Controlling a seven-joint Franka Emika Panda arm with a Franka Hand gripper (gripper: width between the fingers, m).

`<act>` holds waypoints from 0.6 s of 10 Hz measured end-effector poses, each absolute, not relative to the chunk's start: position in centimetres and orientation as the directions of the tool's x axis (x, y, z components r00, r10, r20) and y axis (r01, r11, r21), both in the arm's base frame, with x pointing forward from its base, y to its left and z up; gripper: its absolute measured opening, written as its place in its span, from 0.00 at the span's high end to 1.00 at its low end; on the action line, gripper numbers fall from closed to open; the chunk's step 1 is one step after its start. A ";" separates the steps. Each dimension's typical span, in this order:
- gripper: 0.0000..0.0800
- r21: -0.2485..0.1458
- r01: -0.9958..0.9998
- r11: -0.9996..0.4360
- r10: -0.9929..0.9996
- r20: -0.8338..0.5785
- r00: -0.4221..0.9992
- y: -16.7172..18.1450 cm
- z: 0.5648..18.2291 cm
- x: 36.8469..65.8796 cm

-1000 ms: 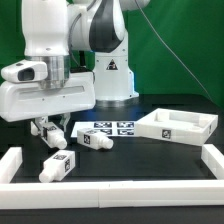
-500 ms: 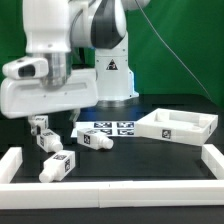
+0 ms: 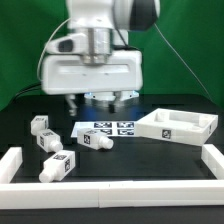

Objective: Assemble one leg

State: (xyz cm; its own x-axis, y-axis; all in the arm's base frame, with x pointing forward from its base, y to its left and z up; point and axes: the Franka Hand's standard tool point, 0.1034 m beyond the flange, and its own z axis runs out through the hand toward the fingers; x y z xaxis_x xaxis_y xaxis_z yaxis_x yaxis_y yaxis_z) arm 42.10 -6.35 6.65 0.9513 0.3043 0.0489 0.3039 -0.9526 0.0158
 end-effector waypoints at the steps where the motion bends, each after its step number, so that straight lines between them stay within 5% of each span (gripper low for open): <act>1: 0.19 0.022 0.298 -0.954 0.299 0.060 0.953 -6.7 6.9 43.0; 4: 0.19 0.007 0.209 -0.978 0.209 0.045 0.977 -5.7 6.6 41.6; 6: 0.19 -0.014 0.051 -0.999 0.051 0.022 0.998 -2.0 7.7 39.7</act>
Offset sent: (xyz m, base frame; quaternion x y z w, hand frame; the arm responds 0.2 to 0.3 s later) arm -0.0461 0.0126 0.0023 -0.0078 -0.0298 0.1704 0.9849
